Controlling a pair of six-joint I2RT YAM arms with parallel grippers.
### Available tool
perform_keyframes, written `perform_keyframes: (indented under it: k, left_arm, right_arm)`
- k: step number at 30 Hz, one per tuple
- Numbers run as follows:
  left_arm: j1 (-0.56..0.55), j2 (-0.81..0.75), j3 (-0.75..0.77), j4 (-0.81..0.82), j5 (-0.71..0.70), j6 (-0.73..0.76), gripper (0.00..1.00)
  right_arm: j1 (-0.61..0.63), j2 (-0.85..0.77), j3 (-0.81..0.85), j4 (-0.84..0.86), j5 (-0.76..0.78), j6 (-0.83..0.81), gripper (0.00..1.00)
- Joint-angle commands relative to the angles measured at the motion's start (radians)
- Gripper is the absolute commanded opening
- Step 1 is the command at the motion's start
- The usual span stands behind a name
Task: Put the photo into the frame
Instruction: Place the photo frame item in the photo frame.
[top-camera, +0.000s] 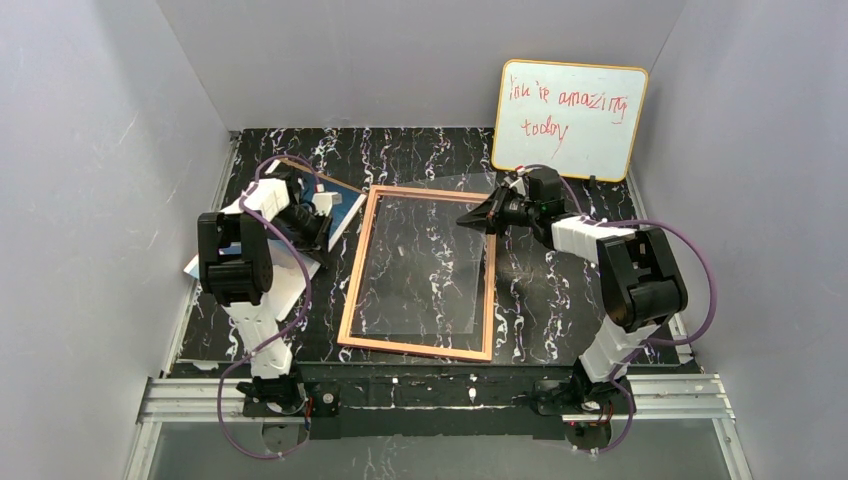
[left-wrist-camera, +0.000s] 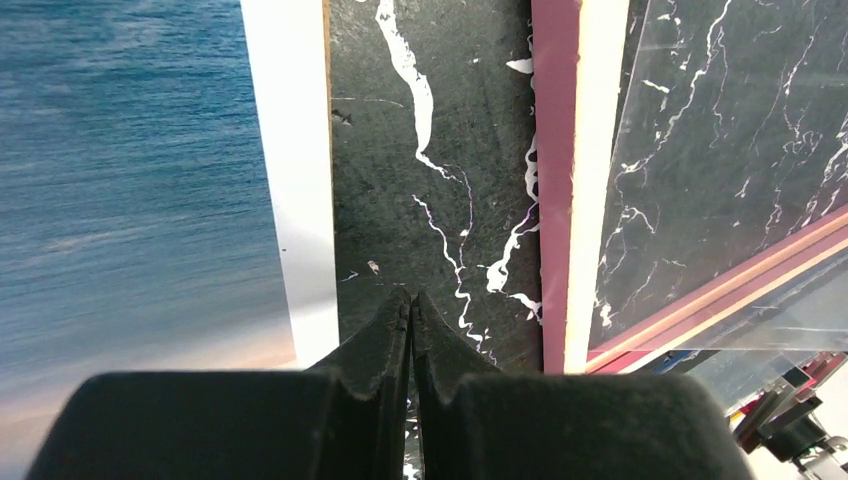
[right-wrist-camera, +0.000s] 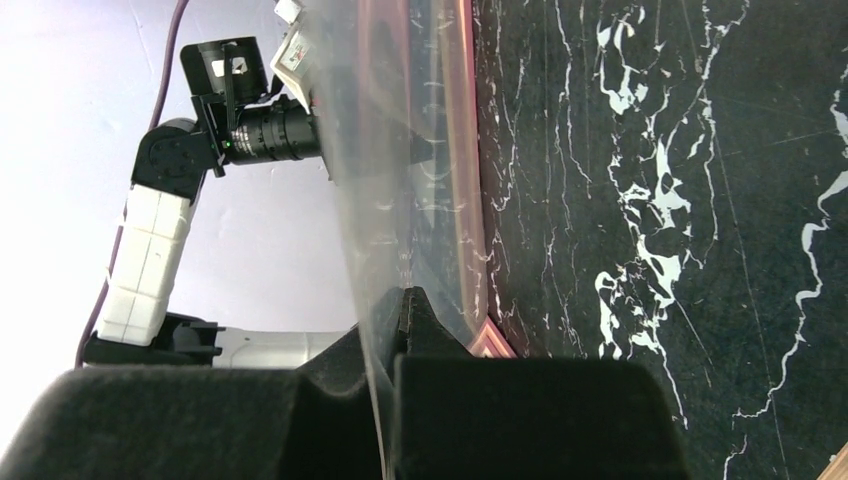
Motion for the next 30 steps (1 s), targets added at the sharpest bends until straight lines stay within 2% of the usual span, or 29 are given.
perform_keyframes:
  k: [1,3,12,30]
  left_arm:
    - [-0.013,-0.022,-0.031,-0.011,0.027,0.010,0.02]
    - [-0.052,-0.027,-0.045,0.000,0.027,0.007,0.02]
    - [-0.101,-0.024,-0.096,0.047,0.020,-0.018,0.02]
    - [-0.149,-0.013,-0.140,0.087,0.000,-0.034,0.01]
  right_arm:
    - [-0.001,0.019,-0.004,0.054,-0.017,0.002,0.01]
    - [-0.001,0.019,-0.003,0.060,-0.021,0.007,0.01]
    - [-0.001,0.046,-0.023,0.131,-0.036,0.067,0.01]
    - [0.003,0.080,-0.054,0.214,-0.041,0.138,0.01]
